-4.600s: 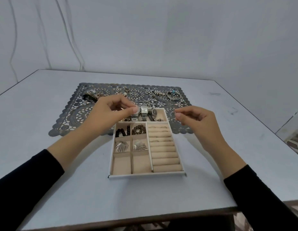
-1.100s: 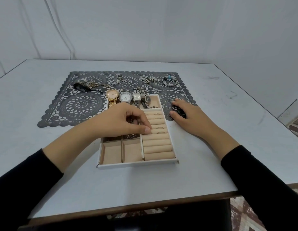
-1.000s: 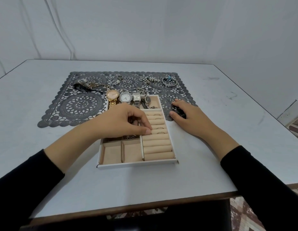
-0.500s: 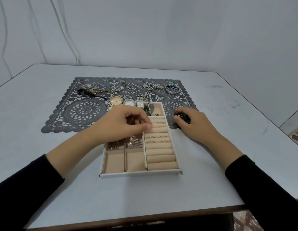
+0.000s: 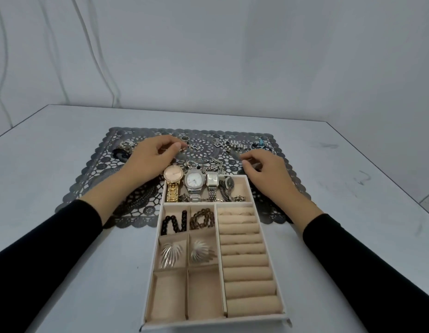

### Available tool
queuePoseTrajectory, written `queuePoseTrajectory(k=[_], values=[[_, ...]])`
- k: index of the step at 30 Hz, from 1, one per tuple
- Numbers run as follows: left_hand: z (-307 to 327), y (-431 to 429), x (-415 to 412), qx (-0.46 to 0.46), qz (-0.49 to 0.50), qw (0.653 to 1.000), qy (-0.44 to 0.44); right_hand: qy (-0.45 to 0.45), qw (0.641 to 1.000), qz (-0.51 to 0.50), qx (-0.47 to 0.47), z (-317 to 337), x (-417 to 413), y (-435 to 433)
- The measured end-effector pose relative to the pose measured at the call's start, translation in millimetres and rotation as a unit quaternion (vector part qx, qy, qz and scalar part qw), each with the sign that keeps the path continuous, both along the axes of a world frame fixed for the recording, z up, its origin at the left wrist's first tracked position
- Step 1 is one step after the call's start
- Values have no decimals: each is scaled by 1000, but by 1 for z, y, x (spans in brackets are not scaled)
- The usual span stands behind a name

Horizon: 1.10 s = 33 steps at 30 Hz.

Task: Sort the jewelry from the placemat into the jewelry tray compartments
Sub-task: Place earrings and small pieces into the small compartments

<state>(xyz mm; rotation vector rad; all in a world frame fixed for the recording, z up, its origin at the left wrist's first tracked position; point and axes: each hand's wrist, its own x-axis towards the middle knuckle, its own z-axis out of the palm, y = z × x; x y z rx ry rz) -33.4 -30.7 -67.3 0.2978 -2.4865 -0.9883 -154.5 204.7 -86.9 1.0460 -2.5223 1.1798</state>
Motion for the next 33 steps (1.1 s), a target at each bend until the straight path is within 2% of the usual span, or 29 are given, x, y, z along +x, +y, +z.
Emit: queuePoseTrajectory(k=[9,17,28,33], values=[[-10,-33,-46,-102,-36,993,-46,70,996,17,55,0,-44,-52],[-14,-50,-68,-94,-51,994,-27,67,995,33,72,0,-72,-78],[-12,-43,-73,-105,-82,990,-45,84,991,77,67,0,-67,-72],[-10,-38,-75,-73,-69,993,-55,86,989,90,82,0,-68,-71]])
